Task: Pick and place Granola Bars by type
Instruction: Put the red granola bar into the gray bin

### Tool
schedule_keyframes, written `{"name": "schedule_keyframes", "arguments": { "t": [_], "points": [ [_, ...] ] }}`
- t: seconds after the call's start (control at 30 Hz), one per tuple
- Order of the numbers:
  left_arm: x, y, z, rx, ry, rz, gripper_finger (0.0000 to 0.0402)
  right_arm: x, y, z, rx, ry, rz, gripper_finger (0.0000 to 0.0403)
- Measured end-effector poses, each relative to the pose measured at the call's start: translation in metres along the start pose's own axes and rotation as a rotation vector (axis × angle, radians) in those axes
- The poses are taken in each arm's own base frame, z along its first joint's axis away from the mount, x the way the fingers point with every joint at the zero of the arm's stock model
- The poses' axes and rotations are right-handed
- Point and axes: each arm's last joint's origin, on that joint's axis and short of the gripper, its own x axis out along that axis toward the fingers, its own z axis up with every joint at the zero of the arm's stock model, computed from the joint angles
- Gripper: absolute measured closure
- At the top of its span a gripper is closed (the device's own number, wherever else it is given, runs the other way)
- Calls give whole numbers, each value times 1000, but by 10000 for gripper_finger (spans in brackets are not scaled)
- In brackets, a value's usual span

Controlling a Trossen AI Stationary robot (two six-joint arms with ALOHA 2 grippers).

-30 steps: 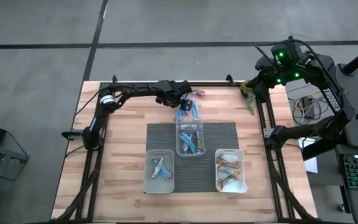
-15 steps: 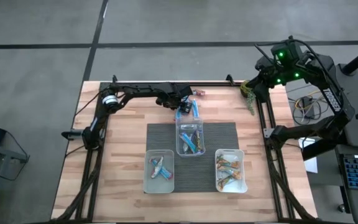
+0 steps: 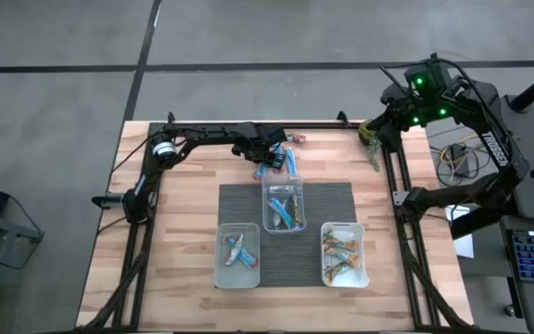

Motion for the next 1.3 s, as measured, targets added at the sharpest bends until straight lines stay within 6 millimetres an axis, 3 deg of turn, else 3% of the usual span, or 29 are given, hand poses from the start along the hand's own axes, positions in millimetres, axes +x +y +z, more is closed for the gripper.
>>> {"name": "schedule_keyframes", "arguments": {
  "t": [0.4,0.83,1.03,1.3],
  "points": [
    [-10,-6,7,57,-6,-46,346,0,0,1,-7,-11,-1,394],
    [-19,-1,7,124,11,-29,360,0,0,1,-8,-13,-1,394],
    [-59,7,14,142,-36,-56,360,0,0,1,-10,-12,-4,394],
    [-135,10,16,151,-151,-155,360,0,-1,1,-10,-10,-28,394]
  ]
}}
